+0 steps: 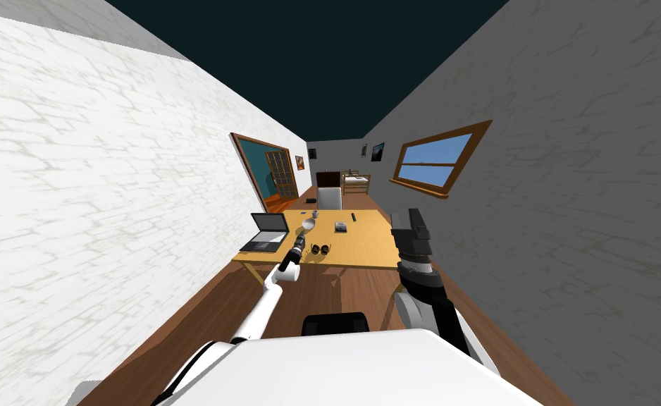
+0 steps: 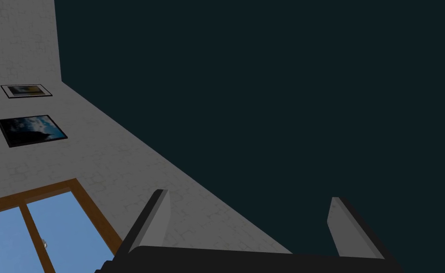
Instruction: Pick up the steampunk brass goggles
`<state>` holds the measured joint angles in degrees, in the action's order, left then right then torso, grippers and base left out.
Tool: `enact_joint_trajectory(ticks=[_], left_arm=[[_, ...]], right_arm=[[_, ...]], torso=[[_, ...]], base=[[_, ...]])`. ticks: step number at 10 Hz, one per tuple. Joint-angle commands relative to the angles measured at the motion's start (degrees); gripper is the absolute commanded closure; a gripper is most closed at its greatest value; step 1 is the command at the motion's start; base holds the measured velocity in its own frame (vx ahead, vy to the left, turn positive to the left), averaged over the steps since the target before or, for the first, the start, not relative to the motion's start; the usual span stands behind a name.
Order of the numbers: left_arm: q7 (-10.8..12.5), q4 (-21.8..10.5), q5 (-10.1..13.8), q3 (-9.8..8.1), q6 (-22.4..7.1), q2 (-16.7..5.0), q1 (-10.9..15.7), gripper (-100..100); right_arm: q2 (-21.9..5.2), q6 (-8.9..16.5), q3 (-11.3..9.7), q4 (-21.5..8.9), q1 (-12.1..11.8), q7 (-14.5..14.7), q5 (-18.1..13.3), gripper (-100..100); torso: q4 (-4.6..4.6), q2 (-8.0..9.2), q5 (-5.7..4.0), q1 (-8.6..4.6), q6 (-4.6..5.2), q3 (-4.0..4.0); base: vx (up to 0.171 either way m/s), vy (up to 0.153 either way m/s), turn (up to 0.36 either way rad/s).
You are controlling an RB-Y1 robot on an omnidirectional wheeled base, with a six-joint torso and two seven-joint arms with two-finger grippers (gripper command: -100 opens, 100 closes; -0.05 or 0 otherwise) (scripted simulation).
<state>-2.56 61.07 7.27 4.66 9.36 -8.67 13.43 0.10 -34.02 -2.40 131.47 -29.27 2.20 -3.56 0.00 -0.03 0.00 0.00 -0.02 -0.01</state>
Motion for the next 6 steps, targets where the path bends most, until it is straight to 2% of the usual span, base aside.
enact_joint_trajectory(ticks=[1, 4, 6], left_arm=[[0.2, -2.3, 0.1, 0.02, 0.1, -0.1, 1.0, -100], [0.9, -7.7, 0.8, 0.88, -2.2, 0.5, 3.9, -100], [0.9, -9.3, 0.8, 0.88, -2.2, 0.5, 3.9, -100]], right_arm=[[0.0, 0.0, 0.0, 0.0, 0.0, 0.0, 0.0, 0], [0.0, 0.0, 0.0, 0.0, 0.0, 0.0, 0.0, 0], [0.0, 0.0, 0.0, 0.0, 0.0, 0.0, 0.0, 0]], torso=[[0.00, 0.00, 0.00, 0.00, 0.00, 0.00], [0.00, 0.00, 0.00, 0.00, 0.00, 0.00], [0.00, 0.00, 0.00, -0.01, 0.00, 0.00]], base=[[0.000, 0.000, 0.000], [0.002, 0.001, -0.004], [0.003, 0.001, -0.004]])
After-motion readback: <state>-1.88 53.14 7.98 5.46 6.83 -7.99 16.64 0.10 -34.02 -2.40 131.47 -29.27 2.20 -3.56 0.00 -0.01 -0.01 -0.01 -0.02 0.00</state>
